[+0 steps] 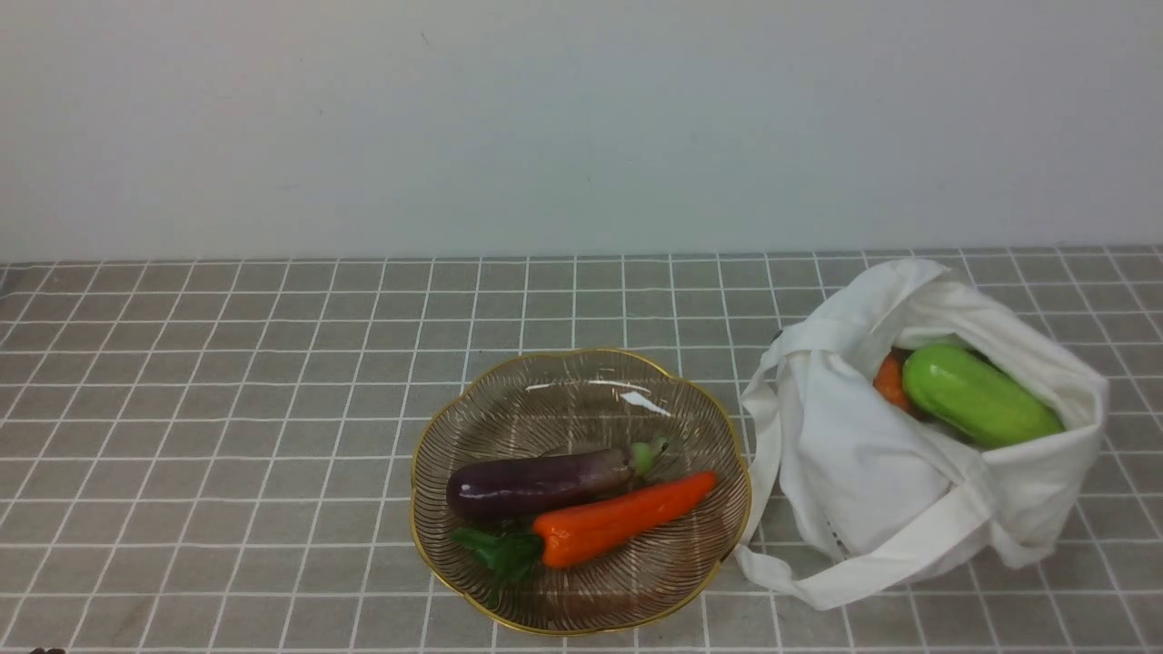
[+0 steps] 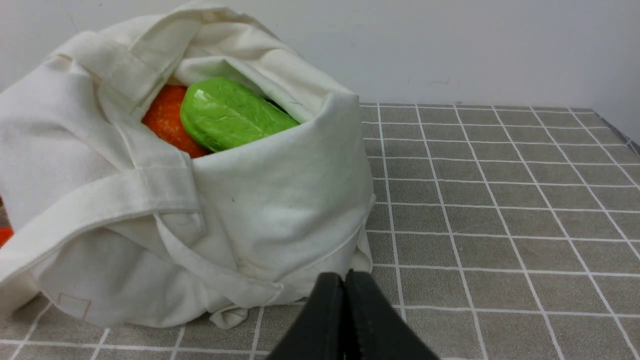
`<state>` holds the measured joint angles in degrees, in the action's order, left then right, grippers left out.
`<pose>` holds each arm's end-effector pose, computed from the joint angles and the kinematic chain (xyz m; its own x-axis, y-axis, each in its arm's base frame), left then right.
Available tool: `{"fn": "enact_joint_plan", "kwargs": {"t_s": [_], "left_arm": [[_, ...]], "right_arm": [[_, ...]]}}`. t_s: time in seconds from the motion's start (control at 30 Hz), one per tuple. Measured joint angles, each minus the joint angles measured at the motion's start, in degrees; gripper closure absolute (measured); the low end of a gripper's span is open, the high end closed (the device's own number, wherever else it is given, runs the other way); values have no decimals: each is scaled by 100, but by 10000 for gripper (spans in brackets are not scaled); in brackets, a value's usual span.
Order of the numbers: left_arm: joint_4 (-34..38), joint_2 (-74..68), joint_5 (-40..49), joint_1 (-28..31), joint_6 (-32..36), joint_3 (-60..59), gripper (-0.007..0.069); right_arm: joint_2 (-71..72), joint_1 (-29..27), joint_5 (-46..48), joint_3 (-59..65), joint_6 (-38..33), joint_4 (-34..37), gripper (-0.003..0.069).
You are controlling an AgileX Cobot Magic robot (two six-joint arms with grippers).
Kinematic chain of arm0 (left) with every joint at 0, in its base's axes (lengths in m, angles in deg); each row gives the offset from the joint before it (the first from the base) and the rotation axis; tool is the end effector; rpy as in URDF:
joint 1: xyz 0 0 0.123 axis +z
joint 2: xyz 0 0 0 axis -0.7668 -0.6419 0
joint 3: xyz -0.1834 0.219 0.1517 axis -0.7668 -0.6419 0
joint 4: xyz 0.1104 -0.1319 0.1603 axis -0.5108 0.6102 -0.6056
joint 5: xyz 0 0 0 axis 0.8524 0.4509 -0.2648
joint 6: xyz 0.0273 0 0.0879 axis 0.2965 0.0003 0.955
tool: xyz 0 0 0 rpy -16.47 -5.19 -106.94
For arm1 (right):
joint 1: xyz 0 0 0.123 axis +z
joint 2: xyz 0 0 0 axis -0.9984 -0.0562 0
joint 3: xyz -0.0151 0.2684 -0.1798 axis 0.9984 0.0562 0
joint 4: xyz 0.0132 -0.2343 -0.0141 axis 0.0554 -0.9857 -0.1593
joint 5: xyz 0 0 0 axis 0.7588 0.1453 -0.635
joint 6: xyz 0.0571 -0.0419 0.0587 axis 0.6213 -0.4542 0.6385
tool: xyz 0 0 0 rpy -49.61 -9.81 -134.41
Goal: Take vegetables from bag on grey coffee tablecloth place on plate.
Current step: 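Reach into the cloth bag and grasp the green vegetable inside with the right gripper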
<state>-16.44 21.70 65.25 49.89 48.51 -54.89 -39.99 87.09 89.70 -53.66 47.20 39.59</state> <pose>-0.0023 -0.0019 0.1699 -0.3084 0.0226 -0.9510 0.0284 0.9995 0.0145 -0.0025 -0.0003 0.1719 -0.3015 -0.0086 -0.9534 -0.0047 1.0000 -0.0075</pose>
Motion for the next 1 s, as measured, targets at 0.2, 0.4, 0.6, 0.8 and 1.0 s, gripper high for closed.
{"fn": "enact_joint_plan", "kwargs": {"t_s": [0.2,0.4,0.6,0.8,1.0], "left_arm": [[0,0,0,0,0,0,629],[0,0,0,0,0,0,629],[0,0,0,0,0,0,629],[0,0,0,0,0,0,629],[0,0,0,0,0,0,629]], "right_arm": [[0,0,-22,0,31,-40,673],[0,5,-899,50,606,1005,673],[0,5,-2567,50,1577,3055,673],[0,5,-3048,50,1342,3678,673],[0,5,-4020,-116,1281,3890,673]]}}
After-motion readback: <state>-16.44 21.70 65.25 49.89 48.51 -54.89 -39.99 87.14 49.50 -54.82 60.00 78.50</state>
